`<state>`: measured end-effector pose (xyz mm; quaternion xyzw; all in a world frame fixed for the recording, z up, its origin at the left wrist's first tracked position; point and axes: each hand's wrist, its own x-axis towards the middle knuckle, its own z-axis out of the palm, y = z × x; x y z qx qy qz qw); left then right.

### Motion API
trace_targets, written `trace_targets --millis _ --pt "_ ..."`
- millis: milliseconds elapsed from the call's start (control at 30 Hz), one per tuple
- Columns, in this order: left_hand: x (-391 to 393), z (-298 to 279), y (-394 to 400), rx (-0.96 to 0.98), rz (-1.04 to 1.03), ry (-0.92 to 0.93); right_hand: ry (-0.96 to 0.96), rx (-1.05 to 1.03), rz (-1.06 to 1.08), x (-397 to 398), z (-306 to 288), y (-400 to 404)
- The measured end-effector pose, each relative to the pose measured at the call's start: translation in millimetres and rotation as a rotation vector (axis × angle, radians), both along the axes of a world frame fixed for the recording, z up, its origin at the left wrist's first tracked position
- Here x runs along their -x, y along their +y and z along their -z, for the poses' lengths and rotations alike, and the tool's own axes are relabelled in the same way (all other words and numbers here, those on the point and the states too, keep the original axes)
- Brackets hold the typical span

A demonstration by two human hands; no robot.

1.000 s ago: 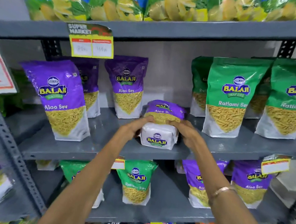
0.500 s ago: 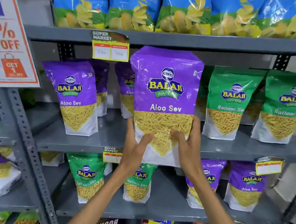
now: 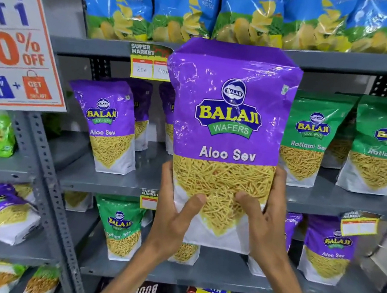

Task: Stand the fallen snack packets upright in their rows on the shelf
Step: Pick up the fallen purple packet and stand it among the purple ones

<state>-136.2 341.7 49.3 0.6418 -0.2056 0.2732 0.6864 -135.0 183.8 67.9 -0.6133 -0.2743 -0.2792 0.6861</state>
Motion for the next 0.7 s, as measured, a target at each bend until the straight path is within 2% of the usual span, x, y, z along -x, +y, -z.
trace_targets --millis 133,233,333,433,700 --pt "-14.2 6.2 1.7 -0.04 -0.012 0.016 0.138 0.159 -0.17 -14.5 4.4 -14.7" --pt "-46.6 21.6 10.7 -0.131 0.055 0.117 0.212 0.249 -0.213 -47.0 20.4 -24.0" --pt "-89.7 33.7 22.4 -0.208 0.063 0.188 0.247 0.237 -0.164 -96.4 40.4 -18.9" --pt "-128.8 34.3 38.1 -0.206 0.034 0.192 0.289 0.202 -0.123 -147.3 50.7 0.6" --pt "-218.5 12.9 101.7 -0.169 -0.045 0.221 0.237 0.157 -0.107 -250.0 32.5 71.4"
